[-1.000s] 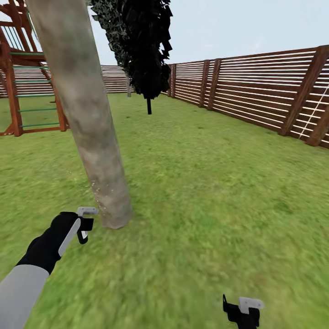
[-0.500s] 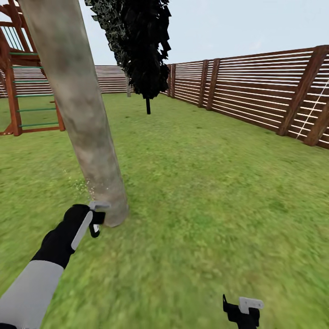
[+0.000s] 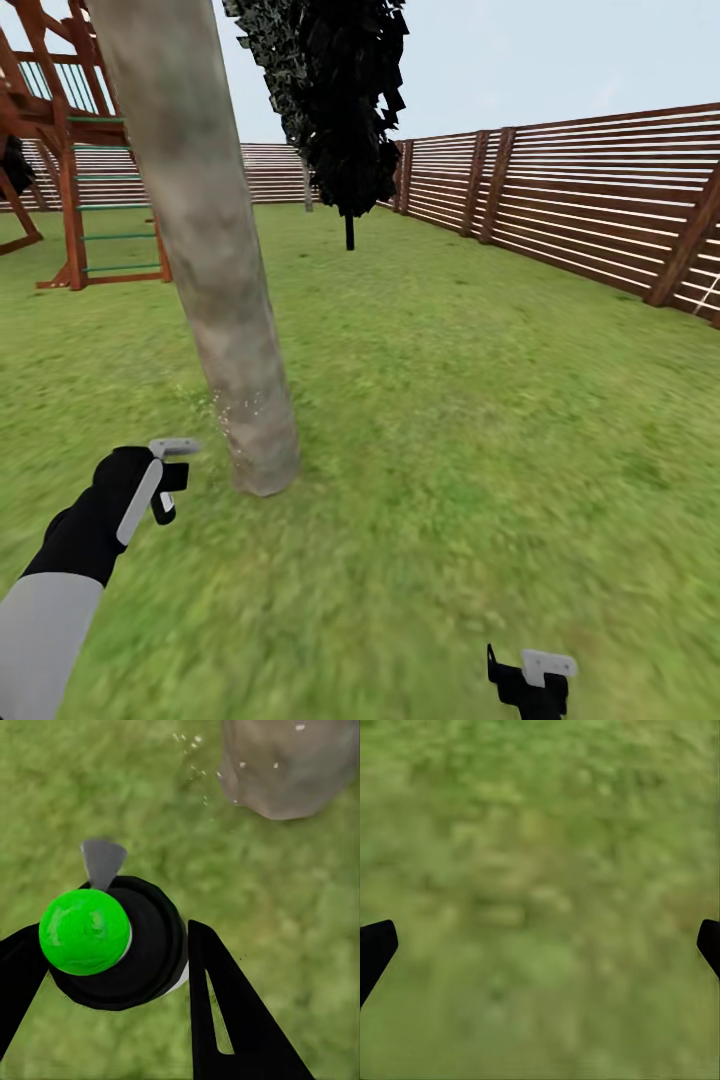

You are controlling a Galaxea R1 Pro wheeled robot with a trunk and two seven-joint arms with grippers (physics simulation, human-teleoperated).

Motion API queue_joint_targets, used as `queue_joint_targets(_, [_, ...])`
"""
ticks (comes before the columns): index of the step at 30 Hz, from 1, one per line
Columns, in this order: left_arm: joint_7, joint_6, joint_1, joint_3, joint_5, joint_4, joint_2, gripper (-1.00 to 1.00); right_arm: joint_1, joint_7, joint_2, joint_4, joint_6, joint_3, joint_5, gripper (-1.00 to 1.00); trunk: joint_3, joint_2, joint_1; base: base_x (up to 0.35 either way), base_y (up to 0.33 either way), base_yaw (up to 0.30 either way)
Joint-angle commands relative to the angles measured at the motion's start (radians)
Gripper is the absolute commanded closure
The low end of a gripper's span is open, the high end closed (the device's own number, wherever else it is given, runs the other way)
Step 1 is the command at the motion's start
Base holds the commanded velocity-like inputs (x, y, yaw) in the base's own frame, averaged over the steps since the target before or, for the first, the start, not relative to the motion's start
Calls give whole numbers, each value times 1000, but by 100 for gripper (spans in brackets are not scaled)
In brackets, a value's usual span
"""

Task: In the garden, pick up the pesticide atomizer on the floor and spray pesticide onto both trees until each tree trunk is fully covered.

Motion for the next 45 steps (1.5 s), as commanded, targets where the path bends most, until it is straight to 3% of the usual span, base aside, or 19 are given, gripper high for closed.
queue_joint_targets(1, [0, 0, 0, 0, -1, 1, 0, 100, 0, 0, 0, 0, 0, 0, 0, -100, 0, 0, 0, 286, -140, 10])
queue_joint_targets(9, [0, -1, 14, -2, 1, 3, 0, 100, 0, 0, 0, 0, 0, 0, 1, -100, 0, 0, 0, 161, -210, 9])
queue_joint_targets(18, [0, -2, 26, -2, 0, 5, 0, 100, 0, 0, 1, 0, 0, 0, 0, -100, 0, 0, 0, 1, -272, 253])
queue_joint_targets(21, [1, -8, 50, -2, 1, 22, -13, 100, 0, 0, 1, 0, 0, 0, 1, -100, 0, 0, 0, 57, -273, 276])
queue_joint_targets(27, [-6, -32, 59, -2, 1, 190, -25, 100, 0, 0, 1, 0, 0, 0, 0, -100, 0, 0, 0, 162, -251, 224])
queue_joint_targets(31, [-9, -61, 59, -3, 2, 226, -49, 100, 0, 0, 0, 1, 0, 0, 0, -100, 0, 0, 0, 210, -218, 22])
queue_joint_targets(32, [-11, -62, 59, -13, 2, 228, -59, 100, 0, 0, -1, 1, 0, 0, 0, -100, 0, 0, 0, 239, -191, 1])
queue_joint_targets(34, [-11, -59, 59, -71, 6, 229, -60, 100, 0, 0, -1, 0, 0, -1, 1, -100, 0, 0, 0, 241, -186, 0])
queue_joint_targets(37, [-44, -57, 59, -91, 8, 250, -53, 100, 0, 0, -2, 0, 0, 0, 1, -100, 0, 0, 0, 242, -184, 0])
queue_joint_targets(39, [-102, -60, 59, -93, 1, 317, -38, 100, 0, 0, -2, 0, 0, -1, 1, -100, 0, 0, 0, 152, -106, 0])
queue_joint_targets(41, [-114, -63, 59, -95, 1, 367, -30, 100, 0, 0, -2, 0, 0, 0, 1, -100, 0, 0, 0, 37, -25, 0])
queue_joint_targets(43, [-119, -66, 59, -123, 3, 392, -46, 100, 0, 0, -1, 1, 0, 0, 1, -100, 0, 0, 0, 7, -4, 0])
queue_joint_targets(45, [-134, -68, 59, -169, 9, 401, -92, 100, 0, 0, -1, 0, 0, 0, 1, -100, 0, 0, 0, 2, -1, 0])
